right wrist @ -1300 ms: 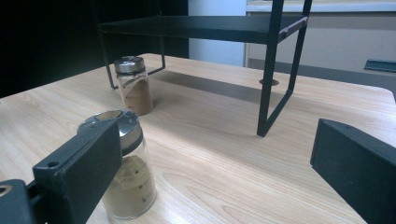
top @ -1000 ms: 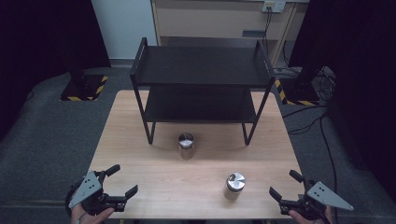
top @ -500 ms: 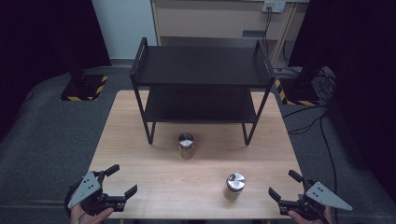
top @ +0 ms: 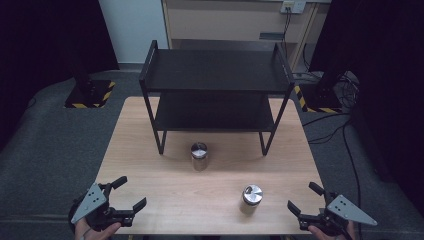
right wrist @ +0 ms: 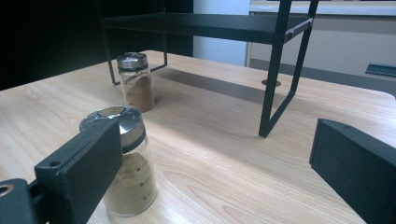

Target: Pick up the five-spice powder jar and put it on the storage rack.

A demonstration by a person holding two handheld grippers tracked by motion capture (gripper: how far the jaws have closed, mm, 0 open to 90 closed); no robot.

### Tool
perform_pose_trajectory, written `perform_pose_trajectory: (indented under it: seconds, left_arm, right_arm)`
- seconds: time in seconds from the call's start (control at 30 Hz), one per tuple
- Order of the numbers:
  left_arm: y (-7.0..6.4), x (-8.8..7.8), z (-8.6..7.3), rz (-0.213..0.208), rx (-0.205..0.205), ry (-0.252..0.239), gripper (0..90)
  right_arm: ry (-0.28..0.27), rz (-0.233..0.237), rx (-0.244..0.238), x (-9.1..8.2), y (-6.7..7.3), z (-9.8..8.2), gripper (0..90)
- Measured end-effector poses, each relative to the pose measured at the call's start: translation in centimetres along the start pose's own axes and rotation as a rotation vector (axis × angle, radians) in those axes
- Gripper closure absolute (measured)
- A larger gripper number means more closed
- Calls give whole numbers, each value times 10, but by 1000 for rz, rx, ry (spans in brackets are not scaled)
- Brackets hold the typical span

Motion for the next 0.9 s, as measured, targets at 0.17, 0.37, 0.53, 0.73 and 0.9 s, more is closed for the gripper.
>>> perform_pose_trajectory:
  seconds: [0.17,0.37,0.53,0.73,0.9]
  left_arm:
    - [-2,1,2,9,16,7,19]
    - [-3,3,7,1,22,12,19]
    - [-1,3,11,7,22,22,18]
    - [0,4,22,-5,26,37,13]
    - [1,7,32,-12,49,63,12]
  right_arm:
    - [2,11,2,1,-1,0,32]
    - [1,12,1,0,0,0,32]
    - [3,12,0,1,0,0,32]
    - [3,13,0,1,0,0,32]
    - [4,16,-2,1,0,0,32]
Point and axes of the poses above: each handheld gripper's, and its own axes: x roughly forward along the jaws, z roughly out of its top, y roughly to its left, the point moved 8 cm from there along x, roughly forward along the jaws, and after that the axes turned 9 degrees about z, right-handed, at the moved point
